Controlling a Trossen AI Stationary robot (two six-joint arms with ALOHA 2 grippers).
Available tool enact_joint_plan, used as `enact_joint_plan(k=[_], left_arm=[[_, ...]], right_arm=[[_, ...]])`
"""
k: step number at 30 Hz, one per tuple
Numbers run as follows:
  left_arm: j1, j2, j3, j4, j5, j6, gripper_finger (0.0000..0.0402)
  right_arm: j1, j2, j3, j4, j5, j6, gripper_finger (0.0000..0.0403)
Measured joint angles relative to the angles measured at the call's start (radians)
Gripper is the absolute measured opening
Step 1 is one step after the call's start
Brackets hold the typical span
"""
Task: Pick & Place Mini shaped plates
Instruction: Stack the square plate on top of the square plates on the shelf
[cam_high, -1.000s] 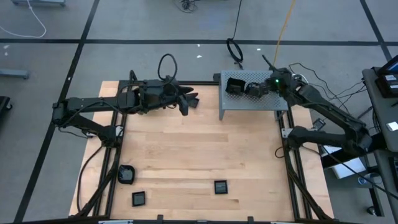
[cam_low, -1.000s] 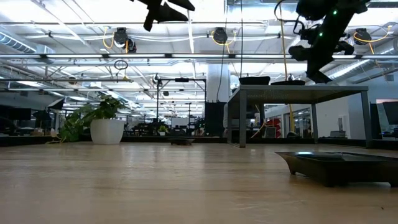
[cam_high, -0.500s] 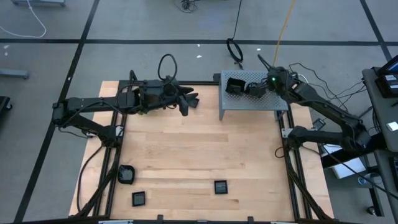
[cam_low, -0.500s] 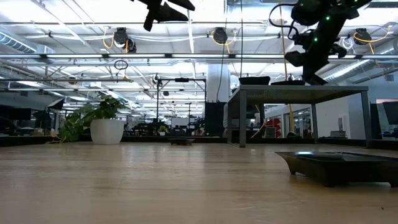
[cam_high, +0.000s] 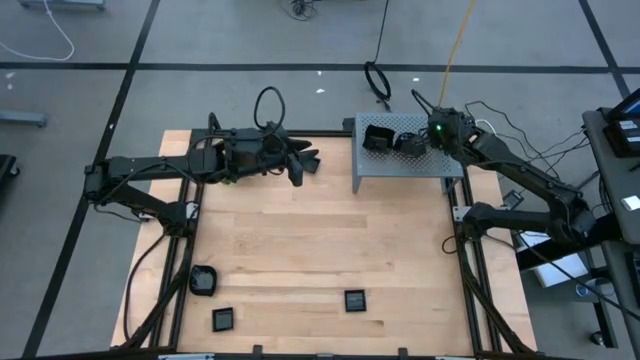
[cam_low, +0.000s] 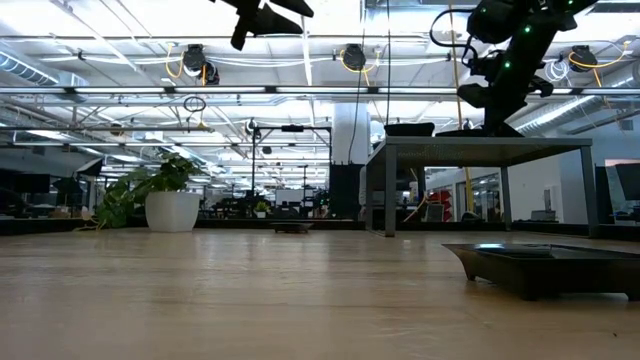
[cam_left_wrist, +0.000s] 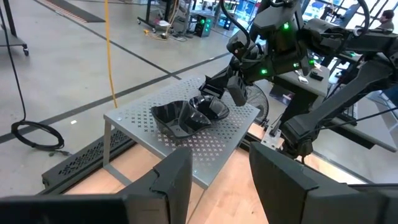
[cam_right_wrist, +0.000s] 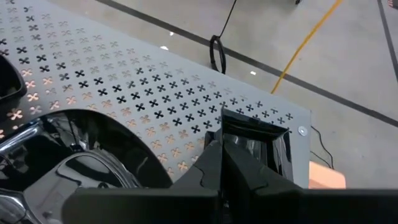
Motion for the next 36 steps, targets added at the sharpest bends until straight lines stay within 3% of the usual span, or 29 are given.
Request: enact_joint_plan(k=[19,33,36], left_arm=[[0.0,0.0,0.0,0.0,0.0,-0.021,0.0163],[0.0,0.0,0.0,0.0,0.0,-0.032,0.0163],[0.0,0.0,0.0,0.0,0.001,-0.035,0.0163]], right_arm=[[0.0,0.0,0.0,-0.039,0.002,-0.008,0.0004],[0.003,-0.013,0.0,-0.03,-0.009,-0.036,0.01],[0.023,-0.045,0.0,-0.016,-0.113,-0.035,0.0106]])
